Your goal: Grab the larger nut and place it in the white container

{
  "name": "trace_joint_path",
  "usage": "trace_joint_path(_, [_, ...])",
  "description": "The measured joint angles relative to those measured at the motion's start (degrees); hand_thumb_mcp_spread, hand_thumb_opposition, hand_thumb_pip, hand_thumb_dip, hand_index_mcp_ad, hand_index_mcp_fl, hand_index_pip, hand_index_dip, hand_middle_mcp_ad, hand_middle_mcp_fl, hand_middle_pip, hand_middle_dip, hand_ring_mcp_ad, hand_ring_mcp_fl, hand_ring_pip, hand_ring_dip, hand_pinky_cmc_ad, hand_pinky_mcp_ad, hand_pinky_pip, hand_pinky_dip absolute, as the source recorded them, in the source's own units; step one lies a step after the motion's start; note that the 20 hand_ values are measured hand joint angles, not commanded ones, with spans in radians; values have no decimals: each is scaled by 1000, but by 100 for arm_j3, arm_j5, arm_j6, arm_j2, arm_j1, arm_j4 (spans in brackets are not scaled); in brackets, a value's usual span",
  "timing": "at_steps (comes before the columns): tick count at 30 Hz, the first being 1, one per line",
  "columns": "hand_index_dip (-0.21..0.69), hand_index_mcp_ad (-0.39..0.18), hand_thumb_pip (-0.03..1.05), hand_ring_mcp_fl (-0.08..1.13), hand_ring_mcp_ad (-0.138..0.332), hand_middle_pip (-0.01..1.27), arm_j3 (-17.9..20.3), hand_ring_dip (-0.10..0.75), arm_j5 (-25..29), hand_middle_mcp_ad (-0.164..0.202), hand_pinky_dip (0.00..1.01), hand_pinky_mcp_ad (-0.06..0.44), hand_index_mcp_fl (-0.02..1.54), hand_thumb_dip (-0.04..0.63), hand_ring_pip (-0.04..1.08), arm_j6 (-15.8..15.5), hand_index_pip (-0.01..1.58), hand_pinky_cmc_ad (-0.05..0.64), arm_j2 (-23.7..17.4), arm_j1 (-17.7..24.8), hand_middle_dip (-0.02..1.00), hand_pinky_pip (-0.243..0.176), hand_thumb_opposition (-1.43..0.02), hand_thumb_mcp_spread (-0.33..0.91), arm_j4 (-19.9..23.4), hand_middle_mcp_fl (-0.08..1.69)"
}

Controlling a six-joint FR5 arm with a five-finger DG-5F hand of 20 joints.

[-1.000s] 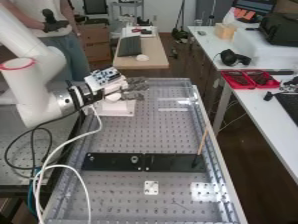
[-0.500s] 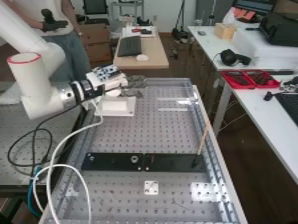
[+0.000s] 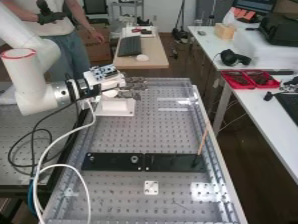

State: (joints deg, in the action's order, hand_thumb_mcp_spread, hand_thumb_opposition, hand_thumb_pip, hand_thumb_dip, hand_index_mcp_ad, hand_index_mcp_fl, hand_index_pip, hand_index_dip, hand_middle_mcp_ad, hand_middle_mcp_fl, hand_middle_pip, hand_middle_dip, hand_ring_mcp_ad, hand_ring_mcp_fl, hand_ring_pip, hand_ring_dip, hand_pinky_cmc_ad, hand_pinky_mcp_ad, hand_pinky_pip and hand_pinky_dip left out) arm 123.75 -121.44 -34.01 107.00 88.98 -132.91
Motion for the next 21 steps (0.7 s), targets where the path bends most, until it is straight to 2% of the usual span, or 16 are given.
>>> trace_joint_path(5, [-199, -164, 874, -2, 127, 119, -93, 16, 409, 73, 841, 291, 23, 190, 291, 239, 1511, 333, -418, -190, 93, -120, -822, 271, -97, 2])
trace_joint_path(8, [-195, -164, 871, -2, 127, 119, -270, 16, 735, 72, 860, 295, 17, 188, 293, 471, 1443, 335, -770, -418, 96, -120, -822, 248, -336, 5])
trace_joint_path(13, [-204, -162, 810, -2, 127, 117, -710, 16, 1282, 75, 860, 295, 17, 190, 253, 868, 1211, 340, -1203, -877, 127, -120, -822, 195, -1161, 3])
trace_joint_path(16, [-206, -162, 810, 0, 145, 124, -885, 24, 1621, 73, 848, 300, 23, 190, 234, 865, 1035, 340, -1332, -1039, 159, -120, -822, 161, -1578, 5])
trace_joint_path(18, [-206, -162, 792, 0, 150, 119, -914, 24, 1733, 73, 833, 311, 17, 188, 194, 801, 934, 340, -1382, -1082, 161, -124, -822, 161, -1697, 2])
trace_joint_path(21, [-202, -157, 757, 2, 150, 120, -914, 31, 1882, 73, 817, 311, 23, 188, 202, 760, 855, 344, -1440, -1127, 175, -120, -822, 161, -1816, 5])
